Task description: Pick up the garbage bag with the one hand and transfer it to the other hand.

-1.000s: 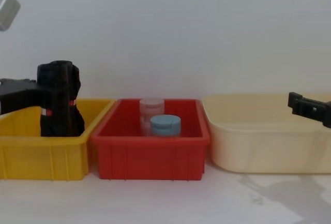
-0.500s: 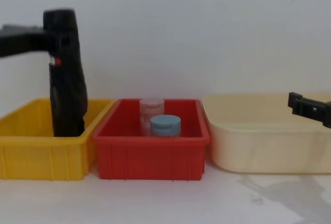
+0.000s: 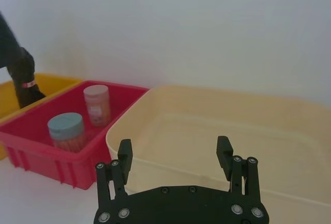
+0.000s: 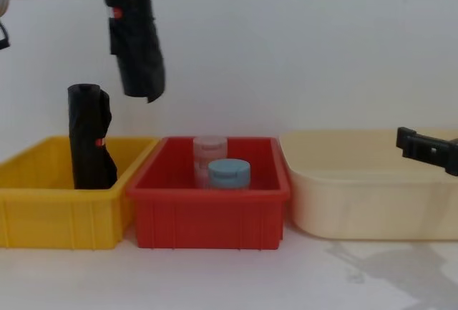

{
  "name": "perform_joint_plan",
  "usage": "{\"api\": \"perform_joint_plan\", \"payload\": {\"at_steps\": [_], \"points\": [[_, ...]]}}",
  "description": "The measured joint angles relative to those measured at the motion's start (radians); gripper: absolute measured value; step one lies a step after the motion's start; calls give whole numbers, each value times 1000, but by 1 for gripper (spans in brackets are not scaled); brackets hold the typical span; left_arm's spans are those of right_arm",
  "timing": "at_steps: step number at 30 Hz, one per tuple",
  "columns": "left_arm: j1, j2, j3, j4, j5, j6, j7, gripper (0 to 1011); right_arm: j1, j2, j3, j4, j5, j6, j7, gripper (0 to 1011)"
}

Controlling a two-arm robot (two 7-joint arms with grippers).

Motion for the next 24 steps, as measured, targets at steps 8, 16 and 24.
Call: {"api": "perform_joint_plan", "payload": {"at_steps": [8,16,24], "points": [[-55,-10,49,28,-46,53,-79,363,32,29,-2,-17,25,70,60,1002],[-116,-30,111,86,-77,103,-157,363,101,71,-15,-32,62,172,150,1001],[-168,-48,162,141,-96,133,-220,363,196,100,-42,-29,101,272,243,1001]]}}
